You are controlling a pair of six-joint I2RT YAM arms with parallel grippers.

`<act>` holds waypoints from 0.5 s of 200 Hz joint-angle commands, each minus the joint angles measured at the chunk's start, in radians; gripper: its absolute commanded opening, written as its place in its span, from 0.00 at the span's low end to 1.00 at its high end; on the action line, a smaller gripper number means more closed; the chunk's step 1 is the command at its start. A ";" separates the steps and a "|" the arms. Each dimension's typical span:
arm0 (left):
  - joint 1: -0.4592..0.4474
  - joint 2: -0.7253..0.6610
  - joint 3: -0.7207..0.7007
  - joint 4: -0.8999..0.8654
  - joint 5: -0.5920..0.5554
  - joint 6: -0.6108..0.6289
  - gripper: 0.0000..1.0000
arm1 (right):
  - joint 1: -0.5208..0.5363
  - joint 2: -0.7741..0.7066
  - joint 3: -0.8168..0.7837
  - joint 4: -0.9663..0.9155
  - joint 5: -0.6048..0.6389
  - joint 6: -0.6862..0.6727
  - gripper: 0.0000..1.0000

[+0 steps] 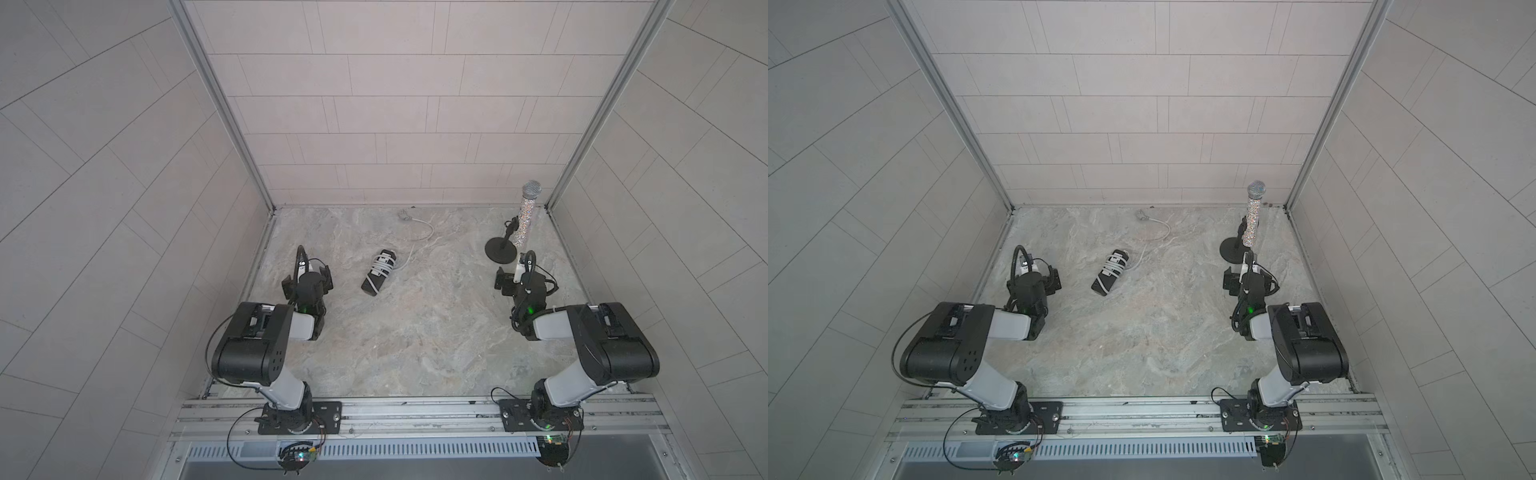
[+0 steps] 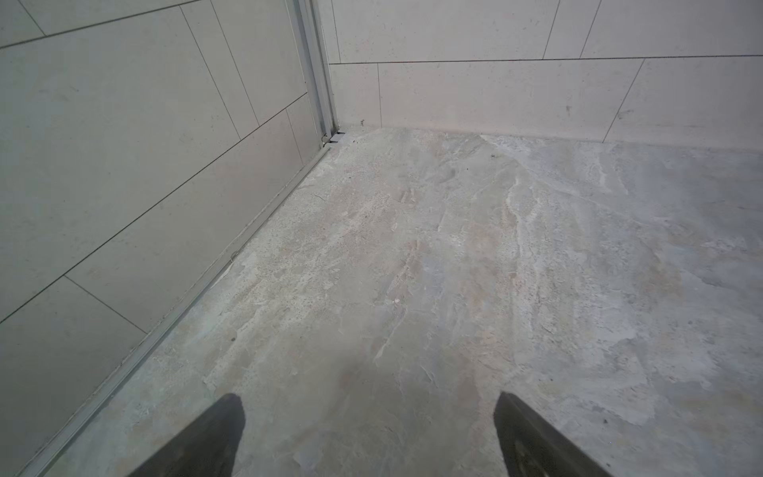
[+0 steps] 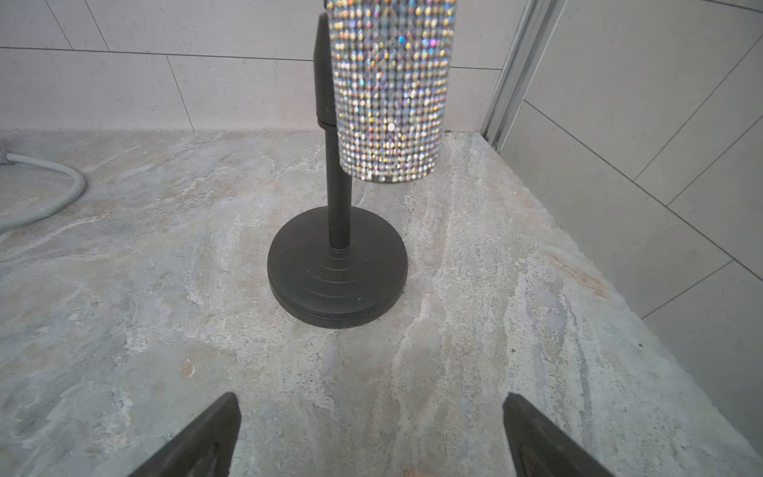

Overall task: Unwrap the cord wrapped around the power strip
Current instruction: Pick up the power strip from the center of the board.

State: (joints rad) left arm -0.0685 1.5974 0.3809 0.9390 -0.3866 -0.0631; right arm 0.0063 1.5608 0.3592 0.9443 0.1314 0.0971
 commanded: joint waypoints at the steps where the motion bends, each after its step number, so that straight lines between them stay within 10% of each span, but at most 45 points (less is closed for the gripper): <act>1: -0.001 -0.011 -0.008 0.030 -0.012 0.006 1.00 | 0.003 0.007 0.007 0.005 -0.003 -0.012 0.99; 100: -0.002 -0.013 -0.008 0.025 -0.011 0.003 1.00 | 0.003 0.007 0.007 0.007 -0.006 -0.011 0.99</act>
State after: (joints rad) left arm -0.0685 1.5974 0.3809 0.9390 -0.3866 -0.0631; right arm 0.0063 1.5608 0.3592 0.9447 0.1314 0.0975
